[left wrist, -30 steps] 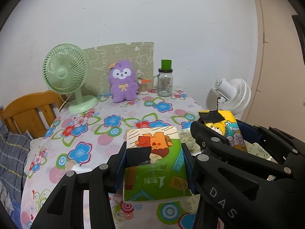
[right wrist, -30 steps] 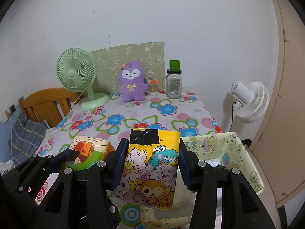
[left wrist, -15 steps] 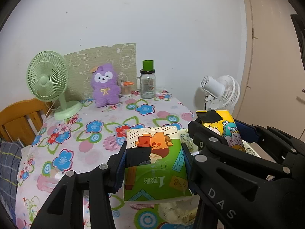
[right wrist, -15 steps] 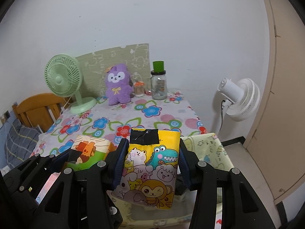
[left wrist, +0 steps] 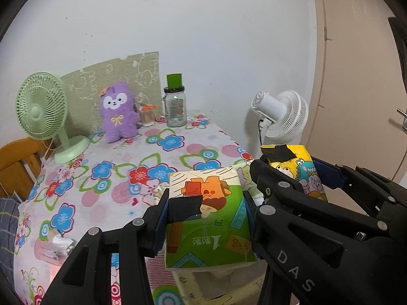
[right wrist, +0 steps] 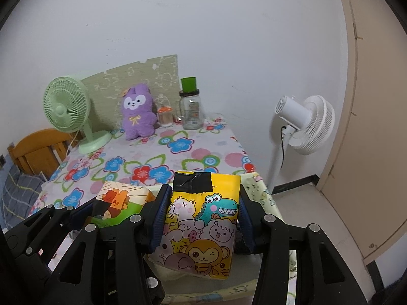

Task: Organize soft objects
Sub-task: 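Lower both packs into the yellow box and open both grippers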

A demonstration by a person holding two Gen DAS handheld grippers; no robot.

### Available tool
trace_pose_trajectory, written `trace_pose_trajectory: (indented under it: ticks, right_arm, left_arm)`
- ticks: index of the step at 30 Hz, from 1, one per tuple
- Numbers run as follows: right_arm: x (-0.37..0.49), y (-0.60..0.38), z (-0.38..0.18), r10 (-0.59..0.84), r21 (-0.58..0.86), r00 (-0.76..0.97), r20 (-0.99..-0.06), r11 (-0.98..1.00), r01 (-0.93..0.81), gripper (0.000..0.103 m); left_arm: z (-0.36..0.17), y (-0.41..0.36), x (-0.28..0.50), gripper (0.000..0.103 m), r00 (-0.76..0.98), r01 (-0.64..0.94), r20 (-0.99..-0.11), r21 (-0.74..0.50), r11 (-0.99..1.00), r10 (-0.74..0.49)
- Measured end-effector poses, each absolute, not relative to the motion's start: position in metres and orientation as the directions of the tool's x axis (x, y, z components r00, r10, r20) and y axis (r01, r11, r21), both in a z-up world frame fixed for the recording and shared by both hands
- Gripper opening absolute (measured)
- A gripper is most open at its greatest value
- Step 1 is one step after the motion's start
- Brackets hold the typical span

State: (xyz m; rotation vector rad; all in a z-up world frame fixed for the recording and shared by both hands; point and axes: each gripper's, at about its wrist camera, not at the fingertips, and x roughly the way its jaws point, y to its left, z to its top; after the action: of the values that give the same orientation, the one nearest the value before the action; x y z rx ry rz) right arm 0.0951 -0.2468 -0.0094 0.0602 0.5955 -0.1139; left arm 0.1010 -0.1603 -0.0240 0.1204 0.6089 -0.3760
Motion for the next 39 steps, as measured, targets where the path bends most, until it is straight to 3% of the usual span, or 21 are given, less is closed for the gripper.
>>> trace_pose_trajectory:
  ticks: [3,9,13,27,32,39]
  right_arm:
    - [0.096,-0.254,-0.013,-0.096,0.028,0.817,-0.568,0.99,0.136,0.052]
    - [0.099,-0.266,-0.019,-0.11,0.029,0.807,-0.58,0.987,0.155,0.052]
    - [0.099,-0.269,-0.022,-0.11,0.029,0.805,-0.583,0.987,0.156,0.052]
    - [0.105,-0.263,-0.029,-0.088,0.038,0.802,-0.591,0.99,0.137,0.054]
    - [0.104,-0.259,-0.028,-0.077,0.042,0.806,-0.587,0.991,0.125,0.076]
    - [0.101,-0.253,-0.025,-0.084,0.038,0.816,-0.572,0.991,0.129,0.09]
  left_arm:
    - [-0.026,-0.167,0.103,0.067,0.753,0.381,-0.582,0.007,0.925,-0.306]
    - [-0.03,-0.177,0.106,0.074,0.752,0.389,-0.588,0.028,0.921,-0.299]
    - [-0.032,-0.179,0.108,0.09,0.746,0.393,-0.596,0.032,0.919,-0.298]
    - [-0.037,-0.174,0.112,0.103,0.751,0.371,-0.606,0.062,0.927,-0.26]
    - [-0.037,-0.17,0.112,0.103,0.744,0.376,-0.611,0.05,0.925,-0.269]
    - [-0.034,-0.165,0.108,0.103,0.753,0.371,-0.602,0.056,0.927,-0.265]
